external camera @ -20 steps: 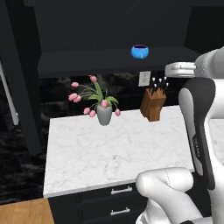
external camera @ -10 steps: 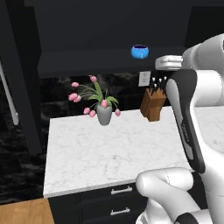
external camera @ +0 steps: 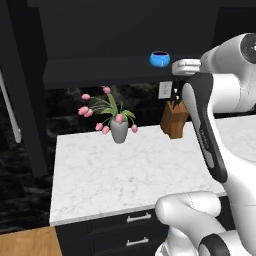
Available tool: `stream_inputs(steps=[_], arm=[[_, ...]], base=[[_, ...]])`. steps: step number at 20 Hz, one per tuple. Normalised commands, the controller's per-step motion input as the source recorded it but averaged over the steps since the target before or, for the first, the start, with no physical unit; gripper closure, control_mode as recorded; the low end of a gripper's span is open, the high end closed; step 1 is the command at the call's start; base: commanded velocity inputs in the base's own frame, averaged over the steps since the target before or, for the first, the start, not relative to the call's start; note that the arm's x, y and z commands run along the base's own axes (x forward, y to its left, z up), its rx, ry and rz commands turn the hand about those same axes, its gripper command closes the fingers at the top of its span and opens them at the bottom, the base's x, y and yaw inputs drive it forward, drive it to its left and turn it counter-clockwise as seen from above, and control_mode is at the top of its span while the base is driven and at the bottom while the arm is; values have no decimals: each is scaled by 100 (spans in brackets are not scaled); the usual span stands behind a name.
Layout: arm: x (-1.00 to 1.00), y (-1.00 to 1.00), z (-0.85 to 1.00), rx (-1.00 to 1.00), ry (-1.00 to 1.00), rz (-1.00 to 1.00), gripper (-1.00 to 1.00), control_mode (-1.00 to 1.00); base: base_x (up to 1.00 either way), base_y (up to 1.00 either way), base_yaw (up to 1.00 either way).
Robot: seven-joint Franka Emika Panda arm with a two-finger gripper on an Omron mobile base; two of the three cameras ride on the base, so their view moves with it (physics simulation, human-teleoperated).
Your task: Gather all objects into one cabinet and sort the glasses and bowls to opposite sides.
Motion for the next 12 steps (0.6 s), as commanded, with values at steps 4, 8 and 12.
stream_inputs(steps=[4, 8, 12], arm=[[41, 1, 0, 0, 0, 0, -100, -100], [47, 4, 0, 0, 0, 0, -100, -100], [48, 3, 0, 0, 0, 0, -100, -100]], base=[[0, 0, 0], [0, 0, 0], [0, 0, 0]])
